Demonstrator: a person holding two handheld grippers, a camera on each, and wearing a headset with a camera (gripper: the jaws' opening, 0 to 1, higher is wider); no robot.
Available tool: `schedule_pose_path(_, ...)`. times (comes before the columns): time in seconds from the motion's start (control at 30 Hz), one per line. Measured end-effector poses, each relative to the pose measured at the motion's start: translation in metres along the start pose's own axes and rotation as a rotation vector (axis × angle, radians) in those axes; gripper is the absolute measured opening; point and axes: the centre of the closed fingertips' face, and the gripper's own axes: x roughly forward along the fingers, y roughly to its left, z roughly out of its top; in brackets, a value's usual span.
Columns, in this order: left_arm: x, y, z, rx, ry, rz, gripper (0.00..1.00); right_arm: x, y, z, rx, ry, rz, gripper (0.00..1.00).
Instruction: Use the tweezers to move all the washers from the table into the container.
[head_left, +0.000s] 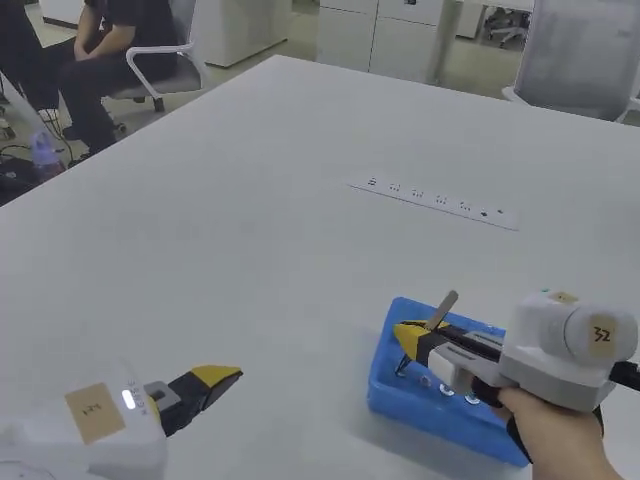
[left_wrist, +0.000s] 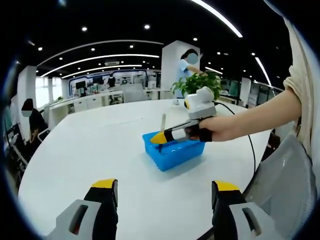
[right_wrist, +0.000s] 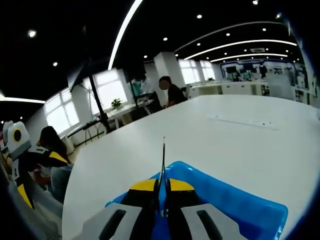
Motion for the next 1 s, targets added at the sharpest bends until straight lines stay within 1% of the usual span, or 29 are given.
schedule_pose_path(0.13, 0.001, -0.002, 0.000, -0.005, -0.001, -0.009, 0.77, -0.001, -0.003, 0.000, 0.036, -0.024, -0.005, 0.04)
schedule_pose_path(0.2, 0.001, -0.002, 0.000, -0.007, 0.001, -0.011, 0.77, -0.002, -0.001, 0.002, 0.049, -0.041, 0.005, 0.04)
schedule_pose_path(0.33, 0.000, -0.001, 0.000, -0.012, -0.001, -0.010, 0.77, -0.006, 0.001, 0.009, 0.034, -0.066, 0.005, 0.04)
schedule_pose_path(0.47, 0.000, -0.001, 0.002, -0.032, -0.016, -0.016, 0.76, -0.013, 0.006, 0.022, 0.028, -0.100, 0.010, 0.04)
schedule_pose_path(0.57, -0.001, -0.002, 0.004, -0.039, -0.024, -0.023, 0.75, -0.025, 0.014, 0.032, 0.016, -0.135, 0.027, 0.04)
schedule_pose_path(0.63, -0.002, -0.003, 0.007, -0.049, -0.039, -0.029, 0.74, -0.032, 0.019, 0.036, 0.023, -0.150, 0.030, 0.04)
schedule_pose_path(0.73, -0.004, -0.004, 0.011, -0.073, -0.057, -0.042, 0.74, -0.045, 0.030, 0.038, 0.028, -0.179, 0.039, 0.04)
schedule_pose_path(0.87, -0.005, -0.005, 0.015, -0.097, -0.071, -0.048, 0.73, -0.066, 0.047, 0.036, 0.001, -0.190, 0.051, 0.04)
schedule_pose_path(0.93, -0.005, -0.008, 0.017, -0.103, -0.073, -0.069, 0.72, -0.076, 0.055, 0.034, -0.007, -0.189, 0.061, 0.04)
schedule_pose_path(1.0, -0.005, -0.014, 0.018, -0.100, -0.064, -0.094, 0.72, -0.084, 0.064, 0.029, -0.025, -0.181, 0.076, 0.04)
